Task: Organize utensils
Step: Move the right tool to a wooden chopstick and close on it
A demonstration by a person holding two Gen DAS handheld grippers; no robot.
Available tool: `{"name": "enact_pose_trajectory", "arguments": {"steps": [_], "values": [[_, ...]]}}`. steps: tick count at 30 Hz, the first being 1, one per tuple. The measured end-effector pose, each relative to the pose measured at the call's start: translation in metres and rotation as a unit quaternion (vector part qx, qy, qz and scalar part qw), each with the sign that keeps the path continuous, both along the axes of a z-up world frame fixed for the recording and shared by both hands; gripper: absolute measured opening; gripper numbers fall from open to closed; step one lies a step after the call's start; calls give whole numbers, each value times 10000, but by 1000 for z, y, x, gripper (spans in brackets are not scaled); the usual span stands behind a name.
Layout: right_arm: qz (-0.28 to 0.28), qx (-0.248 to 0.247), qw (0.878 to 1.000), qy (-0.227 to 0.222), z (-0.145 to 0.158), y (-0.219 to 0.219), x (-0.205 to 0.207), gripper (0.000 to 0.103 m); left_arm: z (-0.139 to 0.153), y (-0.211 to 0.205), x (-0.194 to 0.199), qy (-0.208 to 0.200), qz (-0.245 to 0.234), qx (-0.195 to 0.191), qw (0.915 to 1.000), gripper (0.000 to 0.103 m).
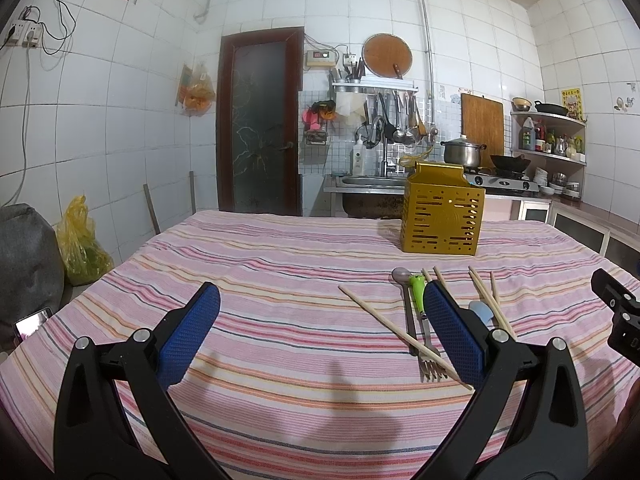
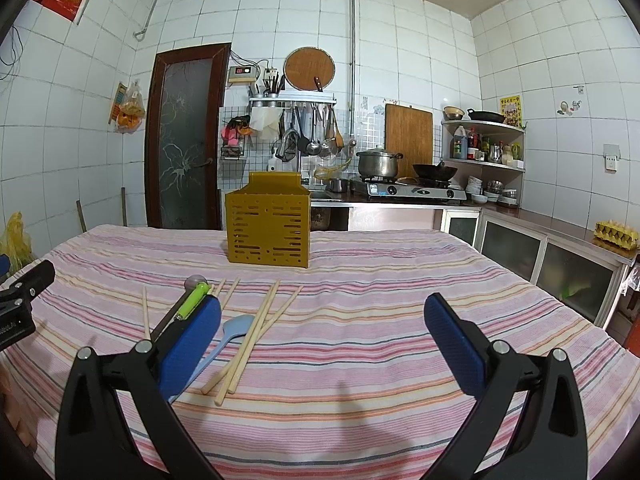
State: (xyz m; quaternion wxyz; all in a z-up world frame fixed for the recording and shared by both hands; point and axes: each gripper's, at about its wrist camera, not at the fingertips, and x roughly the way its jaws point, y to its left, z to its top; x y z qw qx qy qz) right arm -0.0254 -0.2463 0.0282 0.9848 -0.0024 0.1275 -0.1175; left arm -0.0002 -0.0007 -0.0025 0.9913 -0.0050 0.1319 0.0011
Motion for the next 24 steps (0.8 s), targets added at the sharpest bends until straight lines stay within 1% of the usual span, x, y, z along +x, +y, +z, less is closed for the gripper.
{"name": "enact_pose_trajectory", "arguments": {"steps": [5,8,14,19,24], "values": [[7,-84,10000,10,0,8,2,99,-3,-2,3,47,-22,-9,10000,98],[-3,-97,10000,1,0,9,1,99,2,-1,1,84,22,38,10000,98],[72,-71,9999,135,-2,11,3,99,1,-6,9,286,46,219,9993,98],[-16,-176,9993,328,-4,16,8,99,-2,-10,15,461,9,287,9985,98],[-75,-136,9995,285,-3,14,4,99,-5,-11,19,556,46,317,9979,98]]}}
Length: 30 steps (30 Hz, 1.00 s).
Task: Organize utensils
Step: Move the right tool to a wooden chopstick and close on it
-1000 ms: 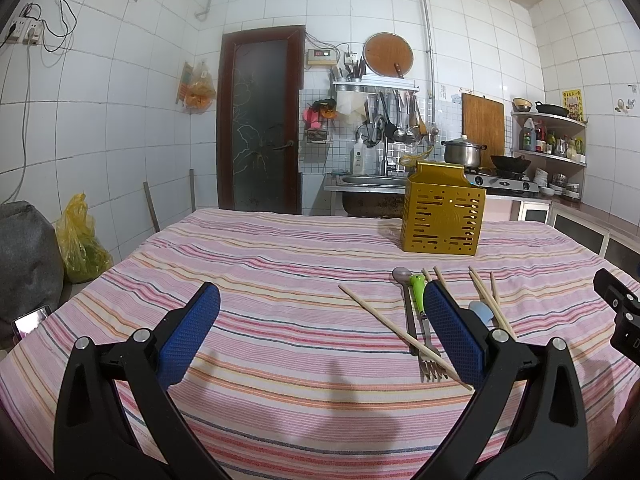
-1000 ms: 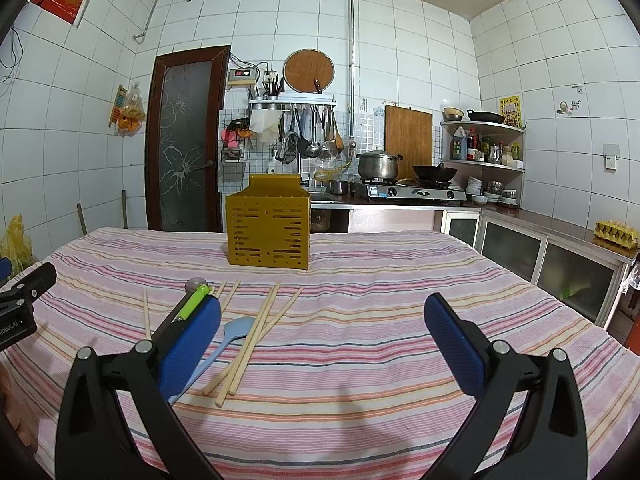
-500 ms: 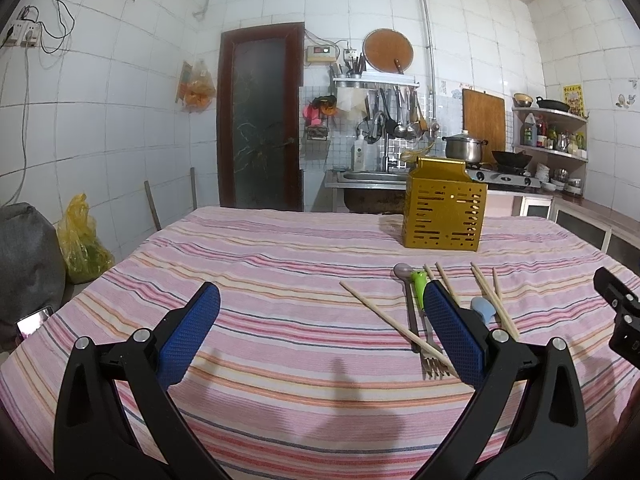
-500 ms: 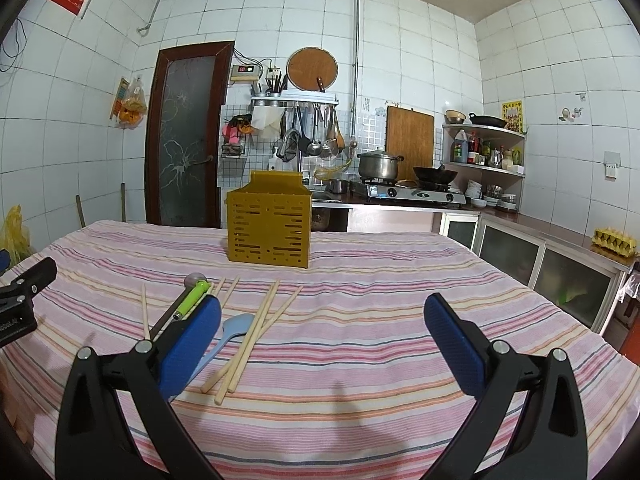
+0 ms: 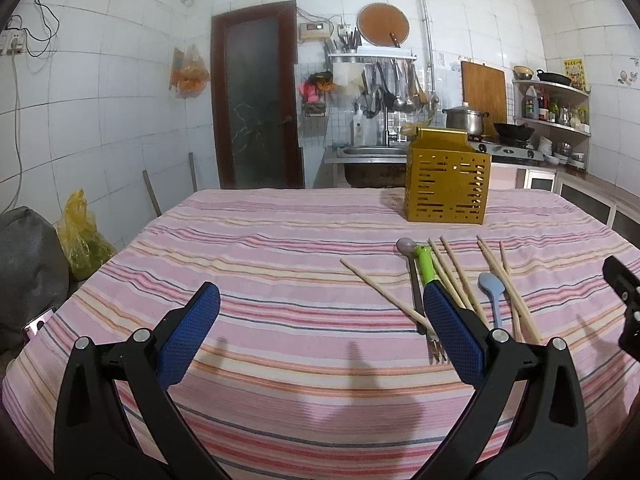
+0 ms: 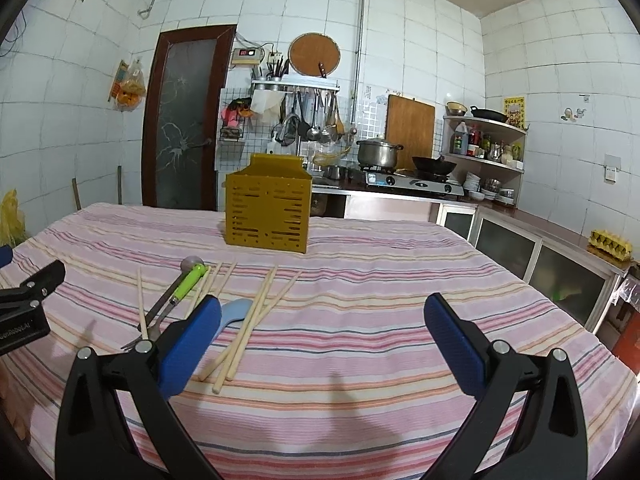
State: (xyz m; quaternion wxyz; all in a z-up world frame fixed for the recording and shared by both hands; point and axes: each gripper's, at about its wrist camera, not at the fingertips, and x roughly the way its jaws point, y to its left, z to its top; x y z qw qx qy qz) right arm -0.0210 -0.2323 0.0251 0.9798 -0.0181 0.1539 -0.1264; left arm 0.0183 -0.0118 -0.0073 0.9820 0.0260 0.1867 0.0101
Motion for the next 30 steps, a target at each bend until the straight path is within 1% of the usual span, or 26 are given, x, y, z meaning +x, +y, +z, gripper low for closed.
{"name": "enact_pose_trajectory", "arguments": {"steps": [6,9,11,14,18,20,23,25,26,28,30], "values": [[49,97,9998,142,-2,-4,5,99,-2,-4,1,22,38,81,10000,98],[100,128,9997,177,-3,-5,6,99,-2,-4,3,104,55,97,9999,98],[159,179,9993,283,-4,-5,10,99,-3,-3,6,202,67,92,9997,98],[155,211,9986,457,-8,-6,17,99,-5,-4,17,487,41,114,9987,98],[266,387,9954,838,-12,-11,33,99,-10,1,35,905,-49,-55,9959,98],[210,529,9939,941,-14,-14,41,99,-12,4,48,1121,-76,-135,9936,98],[155,746,9910,1102,-16,-21,57,99,-13,7,62,1297,-79,-190,9913,98],[133,767,9895,1219,-16,-24,70,99,-13,10,75,1437,-75,-217,9894,98],[125,753,9891,1256,-15,-24,75,99,-13,9,81,1510,-111,-198,9883,98],[103,707,9892,1278,-10,-27,88,99,-10,3,97,1617,-158,70,9867,98],[97,702,9889,1309,-6,-29,100,99,-5,-2,109,1626,-231,253,9861,98]]}}
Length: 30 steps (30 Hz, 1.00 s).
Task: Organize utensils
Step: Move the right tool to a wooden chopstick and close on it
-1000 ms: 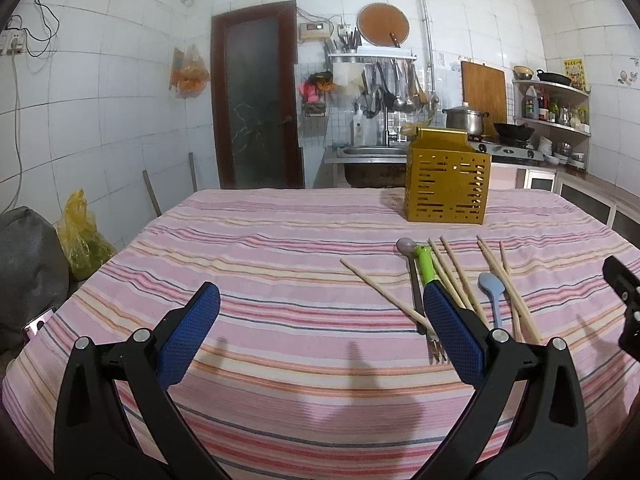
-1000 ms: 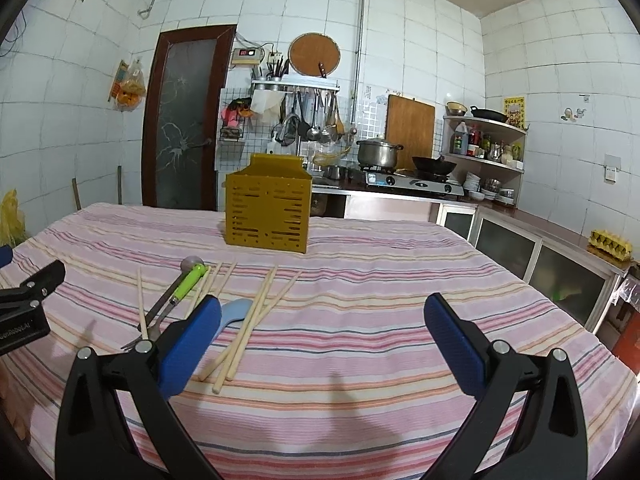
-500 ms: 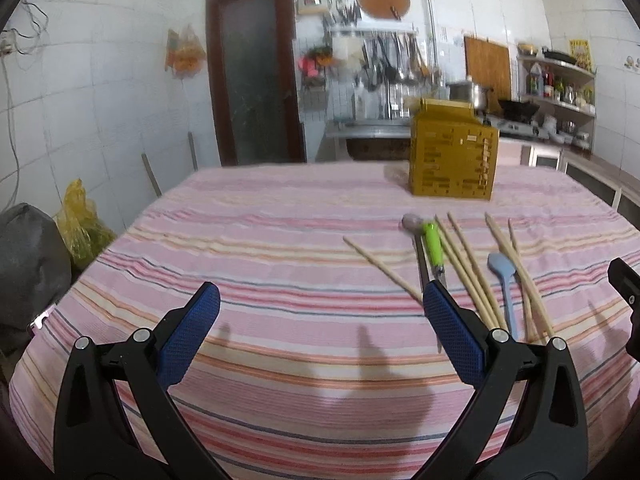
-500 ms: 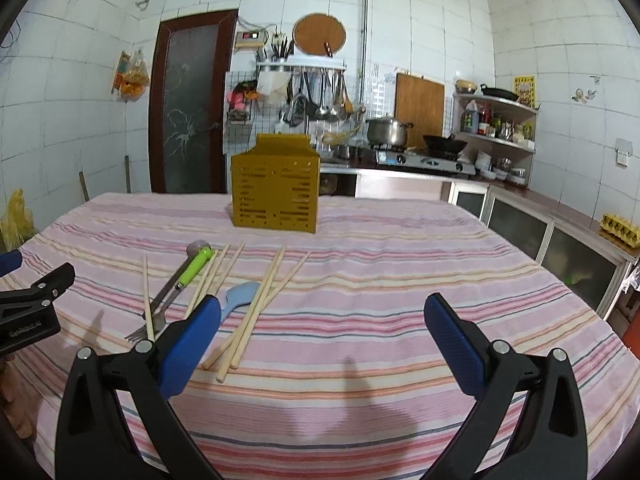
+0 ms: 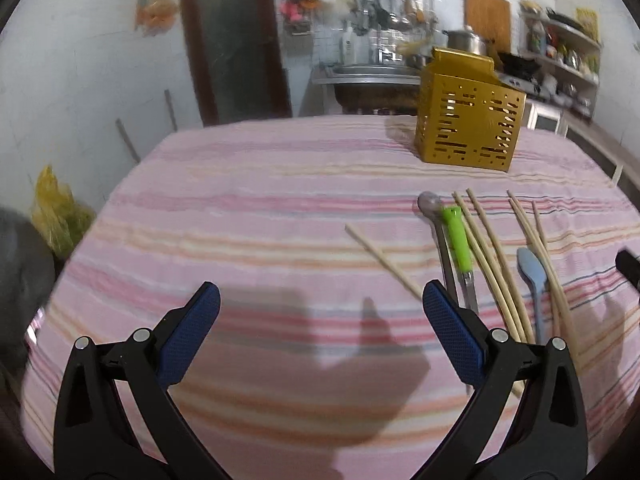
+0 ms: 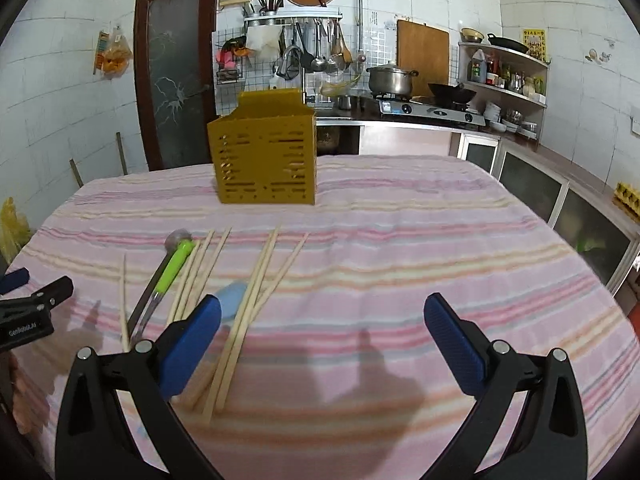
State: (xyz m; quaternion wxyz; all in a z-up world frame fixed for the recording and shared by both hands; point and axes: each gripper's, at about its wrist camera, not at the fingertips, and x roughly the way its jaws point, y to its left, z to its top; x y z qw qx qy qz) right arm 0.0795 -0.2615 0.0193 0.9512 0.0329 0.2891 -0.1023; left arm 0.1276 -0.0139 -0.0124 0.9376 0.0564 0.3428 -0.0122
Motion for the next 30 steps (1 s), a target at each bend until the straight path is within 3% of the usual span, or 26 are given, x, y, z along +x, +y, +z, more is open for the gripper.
{"name": "enact_pose_trajectory", "arguments": {"steps": [8,9,11,14,21,24,30], "values": [[43,72,9995,311,1,-8,67,98,19,-2,54,132,109,-138,9998,98],[40,97,9992,376,-1,-7,74,96,20,-3,62,166,124,-127,9997,98],[100,204,9983,537,-6,-9,89,81,20,-6,74,288,84,-190,9994,97],[102,219,9973,698,-13,-7,107,79,15,-9,85,421,102,-202,9989,95],[134,198,9953,941,-32,0,121,69,-17,-13,94,1055,168,-148,9942,87],[140,186,9942,1051,-38,0,125,60,-21,-12,92,1094,235,-165,9936,86],[195,360,9923,1168,-44,-2,129,55,-34,-11,93,1225,322,-169,9918,82]]}}
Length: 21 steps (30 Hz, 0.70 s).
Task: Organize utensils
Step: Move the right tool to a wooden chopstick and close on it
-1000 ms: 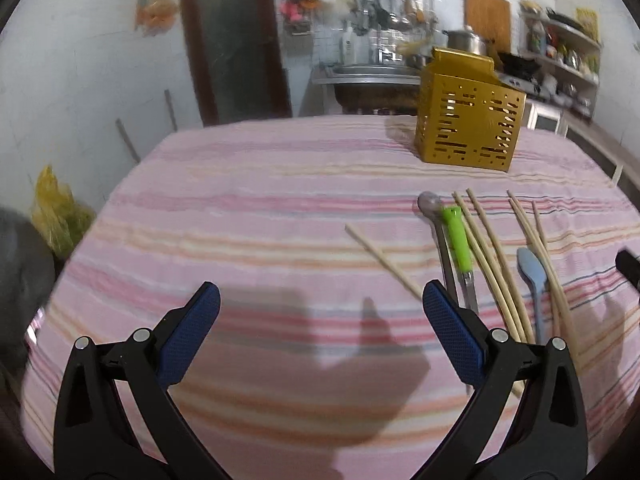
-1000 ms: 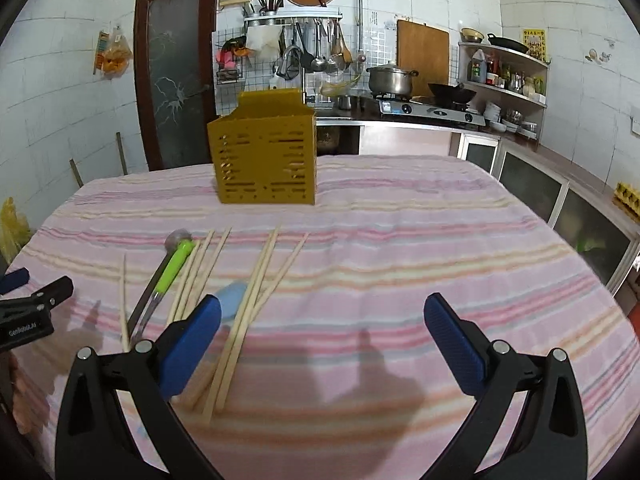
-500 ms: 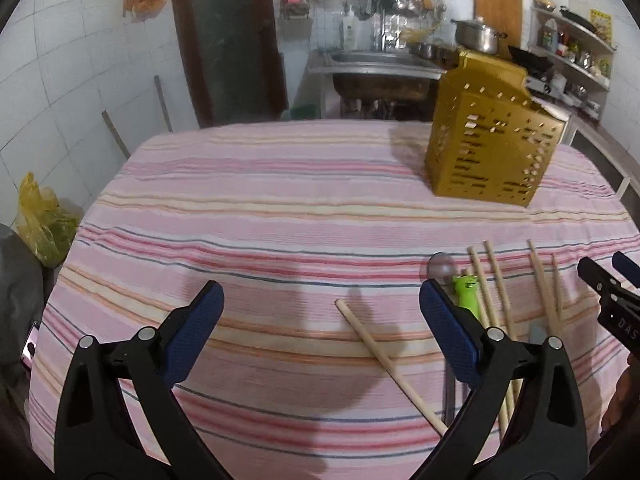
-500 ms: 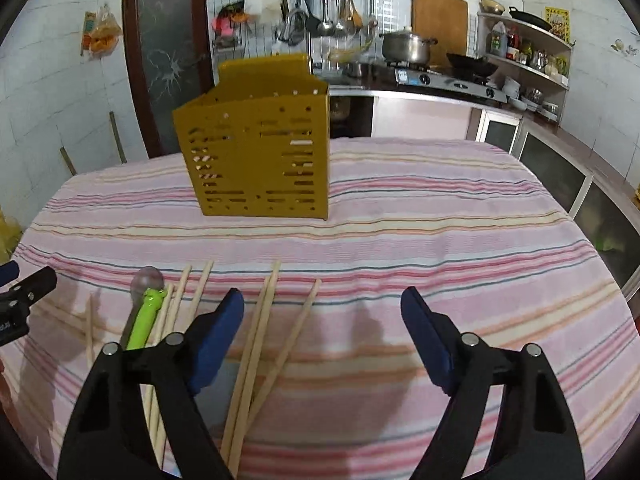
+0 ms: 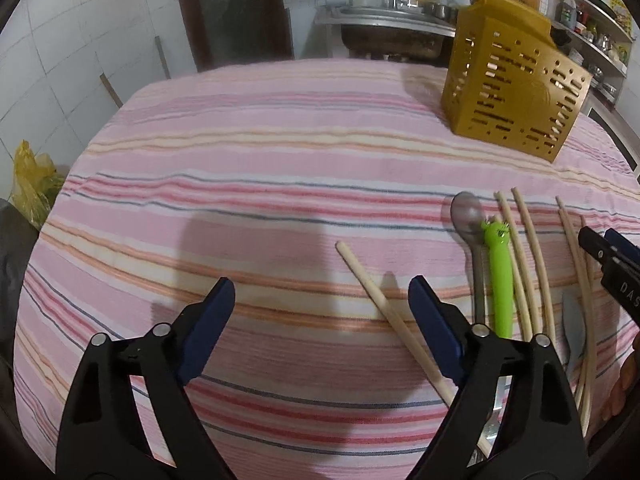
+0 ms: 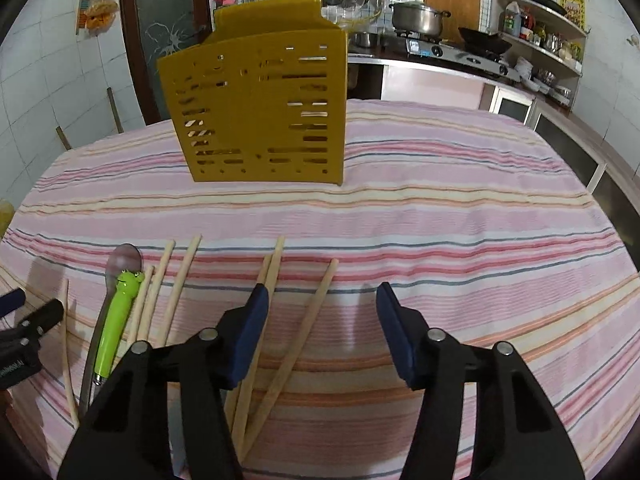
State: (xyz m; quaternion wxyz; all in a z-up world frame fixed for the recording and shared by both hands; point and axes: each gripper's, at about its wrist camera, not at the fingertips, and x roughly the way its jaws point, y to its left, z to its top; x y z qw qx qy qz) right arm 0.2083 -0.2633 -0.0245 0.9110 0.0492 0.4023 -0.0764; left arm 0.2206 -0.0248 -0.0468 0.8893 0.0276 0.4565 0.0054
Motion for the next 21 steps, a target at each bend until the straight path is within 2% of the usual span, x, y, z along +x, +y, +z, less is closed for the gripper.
{"name": "enact_pose_trajectory", "arguments": {"steps": [4,6,8,10,13,16,21], "values": [[35,-39,9999,-136,7,3,0,55,-3,2,1,54,47,-34,10000,80],[63,-88,9999,-57,5,5,5,54,-3,2,2,33,72,-28,10000,80],[109,-67,9999,91,-2,6,11,48,-4,3,2,78,71,-44,9999,80],[115,-67,9998,118,-5,6,12,47,-7,2,2,143,88,-40,9999,80],[214,-22,9997,152,-4,10,14,36,-10,4,5,192,113,-81,9997,80],[216,-42,9995,213,-5,12,19,35,-11,1,6,224,120,-65,9997,79],[225,-153,9990,366,-7,16,28,34,-11,-2,8,322,63,-81,9994,71]]}}
